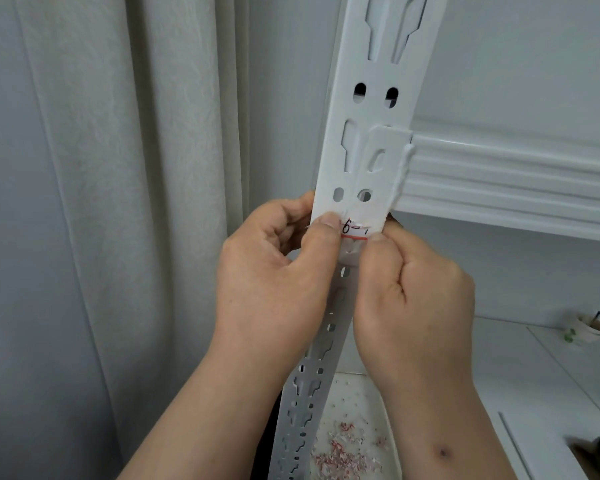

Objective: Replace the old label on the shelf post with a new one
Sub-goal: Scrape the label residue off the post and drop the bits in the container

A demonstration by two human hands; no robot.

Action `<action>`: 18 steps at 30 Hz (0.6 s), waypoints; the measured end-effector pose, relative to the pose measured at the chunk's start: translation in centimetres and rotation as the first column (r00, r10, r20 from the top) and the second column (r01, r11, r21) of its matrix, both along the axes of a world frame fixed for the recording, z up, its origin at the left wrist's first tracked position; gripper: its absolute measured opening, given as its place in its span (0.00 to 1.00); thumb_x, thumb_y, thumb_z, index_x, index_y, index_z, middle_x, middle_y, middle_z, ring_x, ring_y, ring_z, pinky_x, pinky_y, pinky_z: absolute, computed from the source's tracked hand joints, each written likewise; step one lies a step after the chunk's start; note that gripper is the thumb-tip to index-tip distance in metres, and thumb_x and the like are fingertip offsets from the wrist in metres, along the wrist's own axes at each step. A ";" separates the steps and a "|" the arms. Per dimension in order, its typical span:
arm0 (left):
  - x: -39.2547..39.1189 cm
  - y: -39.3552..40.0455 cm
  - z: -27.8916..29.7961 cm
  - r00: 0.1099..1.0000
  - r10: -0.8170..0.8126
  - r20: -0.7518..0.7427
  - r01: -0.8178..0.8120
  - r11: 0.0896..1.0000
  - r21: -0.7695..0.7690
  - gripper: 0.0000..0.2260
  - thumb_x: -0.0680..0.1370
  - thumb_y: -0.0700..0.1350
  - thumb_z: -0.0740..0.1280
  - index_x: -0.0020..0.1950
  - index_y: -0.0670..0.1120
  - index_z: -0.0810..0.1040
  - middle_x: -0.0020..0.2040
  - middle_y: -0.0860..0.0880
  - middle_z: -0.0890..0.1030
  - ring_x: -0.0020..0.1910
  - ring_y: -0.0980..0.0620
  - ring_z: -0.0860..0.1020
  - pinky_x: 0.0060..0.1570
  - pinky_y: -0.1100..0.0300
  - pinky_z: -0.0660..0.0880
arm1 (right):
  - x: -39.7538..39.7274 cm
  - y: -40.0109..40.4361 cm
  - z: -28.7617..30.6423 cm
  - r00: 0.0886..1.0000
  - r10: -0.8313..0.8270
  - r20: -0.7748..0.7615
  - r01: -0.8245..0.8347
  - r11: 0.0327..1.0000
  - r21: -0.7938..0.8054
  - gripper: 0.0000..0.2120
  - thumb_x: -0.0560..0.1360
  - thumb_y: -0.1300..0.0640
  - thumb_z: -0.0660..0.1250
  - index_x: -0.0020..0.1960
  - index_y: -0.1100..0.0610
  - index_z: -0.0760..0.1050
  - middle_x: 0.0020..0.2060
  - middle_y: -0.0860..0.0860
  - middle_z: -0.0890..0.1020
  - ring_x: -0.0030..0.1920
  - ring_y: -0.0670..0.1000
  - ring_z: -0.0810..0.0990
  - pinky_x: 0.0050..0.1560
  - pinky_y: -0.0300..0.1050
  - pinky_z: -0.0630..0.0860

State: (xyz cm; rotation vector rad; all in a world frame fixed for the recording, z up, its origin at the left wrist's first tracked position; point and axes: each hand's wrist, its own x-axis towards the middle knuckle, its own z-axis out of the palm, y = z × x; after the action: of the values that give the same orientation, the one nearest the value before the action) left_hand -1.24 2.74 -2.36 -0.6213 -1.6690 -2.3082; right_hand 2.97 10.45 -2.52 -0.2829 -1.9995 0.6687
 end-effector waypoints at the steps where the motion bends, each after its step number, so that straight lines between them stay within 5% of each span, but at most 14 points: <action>1: 0.0 0.0 0.0 1.000 0.006 -0.001 -0.006 1.000 0.002 0.05 0.75 0.41 0.69 0.48 0.47 0.84 0.33 0.58 0.84 0.27 0.67 0.76 0.32 0.75 0.71 | 0.1 0.0 0.0 1.000 0.031 0.000 -0.031 0.999 -0.024 0.15 0.72 0.49 0.49 0.36 0.52 0.72 0.23 0.47 0.66 0.27 0.49 0.65 0.29 0.44 0.62; 7: -0.1 -0.1 -0.2 1.000 0.014 0.002 -0.014 1.000 -0.022 0.05 0.76 0.41 0.70 0.49 0.47 0.84 0.41 0.55 0.87 0.41 0.60 0.85 0.40 0.70 0.78 | -0.2 -0.2 -0.1 1.000 -0.028 0.003 0.028 0.999 -0.034 0.13 0.73 0.46 0.55 0.32 0.49 0.68 0.21 0.48 0.67 0.25 0.47 0.66 0.26 0.35 0.60; 18: -0.2 0.0 -0.2 1.000 0.000 -0.014 0.000 1.000 -0.013 0.06 0.76 0.40 0.69 0.49 0.47 0.84 0.41 0.56 0.87 0.41 0.61 0.84 0.39 0.72 0.76 | -0.2 -0.1 0.3 0.997 -0.078 0.023 0.077 0.996 0.039 0.13 0.72 0.48 0.54 0.32 0.51 0.68 0.22 0.49 0.69 0.26 0.50 0.68 0.27 0.38 0.63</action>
State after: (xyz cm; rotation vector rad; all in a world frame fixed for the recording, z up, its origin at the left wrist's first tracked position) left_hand -1.45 2.71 -2.59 -0.6385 -1.6794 -2.2896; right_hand 2.78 10.30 -2.27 -0.3453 -2.0119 0.5797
